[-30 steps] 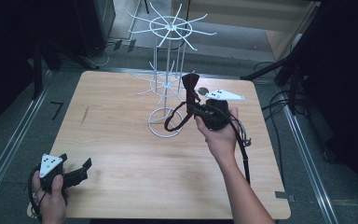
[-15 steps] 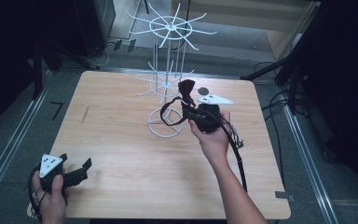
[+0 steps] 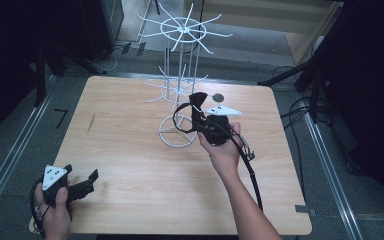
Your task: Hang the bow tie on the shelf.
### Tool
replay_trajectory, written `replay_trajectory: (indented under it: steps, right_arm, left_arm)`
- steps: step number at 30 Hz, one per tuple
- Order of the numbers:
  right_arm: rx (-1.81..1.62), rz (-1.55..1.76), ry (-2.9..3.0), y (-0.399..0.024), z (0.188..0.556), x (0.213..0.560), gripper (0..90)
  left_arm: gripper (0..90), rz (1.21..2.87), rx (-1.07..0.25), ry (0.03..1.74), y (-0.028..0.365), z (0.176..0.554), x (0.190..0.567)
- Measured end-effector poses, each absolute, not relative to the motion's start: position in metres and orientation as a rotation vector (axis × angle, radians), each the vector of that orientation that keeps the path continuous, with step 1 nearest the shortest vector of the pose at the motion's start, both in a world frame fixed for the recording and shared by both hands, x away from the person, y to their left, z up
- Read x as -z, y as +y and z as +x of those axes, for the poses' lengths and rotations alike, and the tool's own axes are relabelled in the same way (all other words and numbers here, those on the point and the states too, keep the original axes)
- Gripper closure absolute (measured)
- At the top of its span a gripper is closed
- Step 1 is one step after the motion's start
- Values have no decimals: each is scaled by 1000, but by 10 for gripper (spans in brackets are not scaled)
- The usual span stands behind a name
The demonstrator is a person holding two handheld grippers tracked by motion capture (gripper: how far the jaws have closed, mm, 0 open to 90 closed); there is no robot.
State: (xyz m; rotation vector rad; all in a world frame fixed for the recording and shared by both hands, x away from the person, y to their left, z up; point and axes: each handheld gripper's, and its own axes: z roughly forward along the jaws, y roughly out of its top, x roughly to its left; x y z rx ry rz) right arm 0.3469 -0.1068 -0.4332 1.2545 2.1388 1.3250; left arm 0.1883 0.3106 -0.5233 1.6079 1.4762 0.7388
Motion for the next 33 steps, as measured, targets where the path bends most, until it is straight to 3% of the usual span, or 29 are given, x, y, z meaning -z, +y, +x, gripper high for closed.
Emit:
replay_trajectory:
  steps: [27, 30, 33]
  right_arm:
    - [-1215, 1315, 2200, -106, 356, 470, 755]
    - [-1220, 1318, 2198, -109, 356, 471, 702]
    - [-1236, 1316, 2170, -112, 355, 470, 565]
  left_arm:
    - [79, 1610, -739, 1475, 311, 188, 523]
    - [79, 1610, -738, 1476, 311, 188, 523]
    - [79, 1610, -737, 1476, 311, 188, 523]
